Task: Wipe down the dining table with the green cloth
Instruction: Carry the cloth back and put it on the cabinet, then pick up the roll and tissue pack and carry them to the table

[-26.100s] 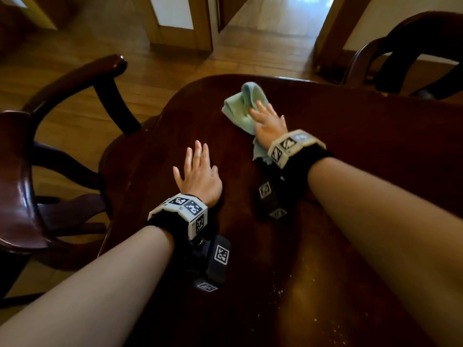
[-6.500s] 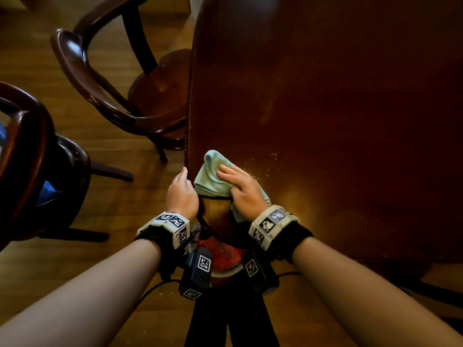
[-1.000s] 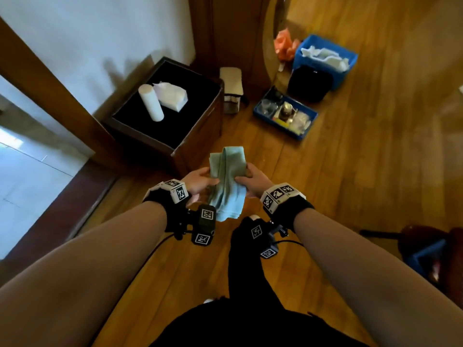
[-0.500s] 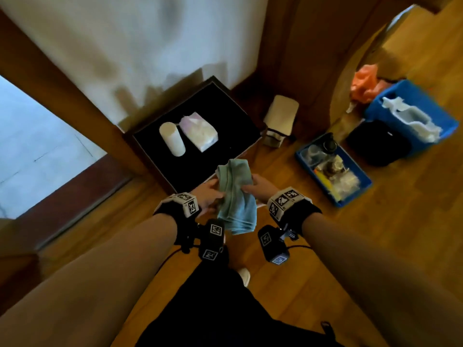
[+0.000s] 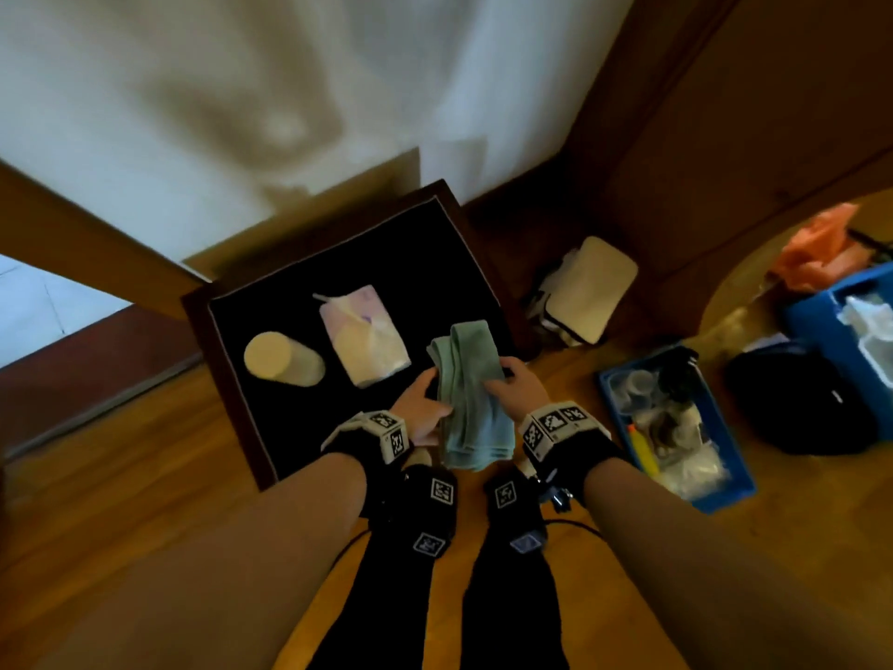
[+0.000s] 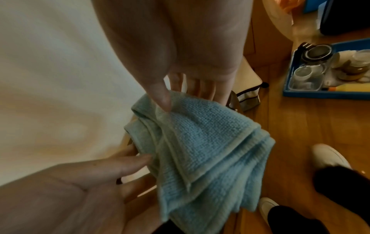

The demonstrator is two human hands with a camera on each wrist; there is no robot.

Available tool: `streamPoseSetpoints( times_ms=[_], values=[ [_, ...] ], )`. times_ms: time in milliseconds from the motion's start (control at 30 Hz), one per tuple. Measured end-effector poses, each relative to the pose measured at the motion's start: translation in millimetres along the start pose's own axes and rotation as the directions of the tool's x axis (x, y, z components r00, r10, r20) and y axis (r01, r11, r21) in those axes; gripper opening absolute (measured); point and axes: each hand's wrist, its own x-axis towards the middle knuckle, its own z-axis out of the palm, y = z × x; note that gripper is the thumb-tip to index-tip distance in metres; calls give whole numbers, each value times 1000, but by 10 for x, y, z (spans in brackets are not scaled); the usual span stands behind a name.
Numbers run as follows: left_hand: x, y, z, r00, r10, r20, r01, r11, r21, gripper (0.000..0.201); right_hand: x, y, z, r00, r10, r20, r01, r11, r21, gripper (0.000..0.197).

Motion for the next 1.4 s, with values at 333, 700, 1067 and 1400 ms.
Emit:
streamPoseSetpoints(
  times_ms=[333, 700, 1067, 1400],
  values=[
    [1144, 418, 180, 993, -53, -104, 26, 968, -249, 64, 1364, -221, -343, 976, -66, 209, 100, 983, -154, 49],
    [1305, 207, 213, 960, -15, -280, -35, 984, -174, 57, 1692, -277, -368, 986, -65, 152, 103, 961, -258, 43],
    [404, -344, -642, 846, -149, -512, -46, 936, -348, 20, 1059, -715, 253, 971, -88, 224, 114, 988, -107, 23],
    [475, -674, -1503, 679, -31, -734, -229, 940, -252, 102, 1130, -753, 1016, 982, -120, 142, 166, 914, -370, 47]
  ],
)
